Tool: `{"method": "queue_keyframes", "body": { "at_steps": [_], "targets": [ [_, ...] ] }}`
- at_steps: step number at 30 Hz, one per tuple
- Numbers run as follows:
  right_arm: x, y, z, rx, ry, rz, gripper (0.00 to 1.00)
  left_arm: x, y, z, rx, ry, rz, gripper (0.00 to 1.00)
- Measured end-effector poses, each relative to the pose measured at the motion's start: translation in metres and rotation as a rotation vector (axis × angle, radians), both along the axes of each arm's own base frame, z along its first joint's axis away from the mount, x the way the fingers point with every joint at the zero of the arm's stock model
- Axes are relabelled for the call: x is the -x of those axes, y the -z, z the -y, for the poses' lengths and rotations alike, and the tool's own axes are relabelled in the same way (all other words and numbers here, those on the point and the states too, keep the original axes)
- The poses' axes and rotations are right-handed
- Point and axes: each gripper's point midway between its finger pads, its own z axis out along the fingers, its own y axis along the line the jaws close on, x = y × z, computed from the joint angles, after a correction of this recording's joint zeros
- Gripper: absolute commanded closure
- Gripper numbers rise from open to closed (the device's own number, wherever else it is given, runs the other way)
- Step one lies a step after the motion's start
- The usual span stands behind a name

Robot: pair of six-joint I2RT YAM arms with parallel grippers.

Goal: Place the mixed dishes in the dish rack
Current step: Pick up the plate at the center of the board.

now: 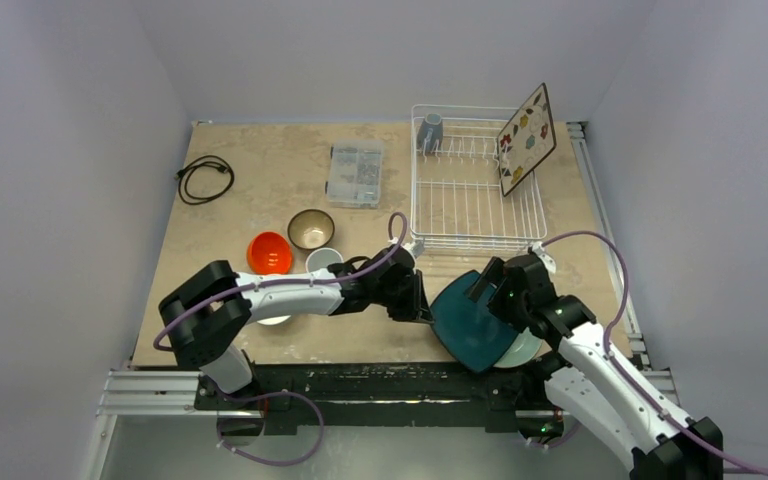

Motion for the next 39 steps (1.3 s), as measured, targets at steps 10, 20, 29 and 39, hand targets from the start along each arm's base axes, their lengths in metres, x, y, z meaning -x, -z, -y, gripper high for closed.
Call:
{"method": "queue_keyframes", "body": {
  "at_steps": [10, 20, 29, 39],
  "targets": [
    [-0.01, 0.018, -0.005, -0.009, 0.018, -0.016, 0.06, -0.003, 0.01, -0.005, 0.044, -0.034, -0.03, 0.83],
    [-0.017, 0.017, -0.01, -0.042, 0.028, 0.021, 0.05, -0.009, 0.008, -0.001, 0.096, -0.039, -0.002, 0.42],
    [-0.023, 0.016, -0.014, -0.061, 0.026, 0.047, 0.05, -0.014, 0.025, 0.008, 0.116, -0.02, -0.022, 0.5],
    [-0.025, 0.014, -0.014, -0.061, 0.021, 0.057, 0.04, -0.014, 0.024, 0.026, 0.191, 0.015, -0.043, 1.0]
  ]
}}
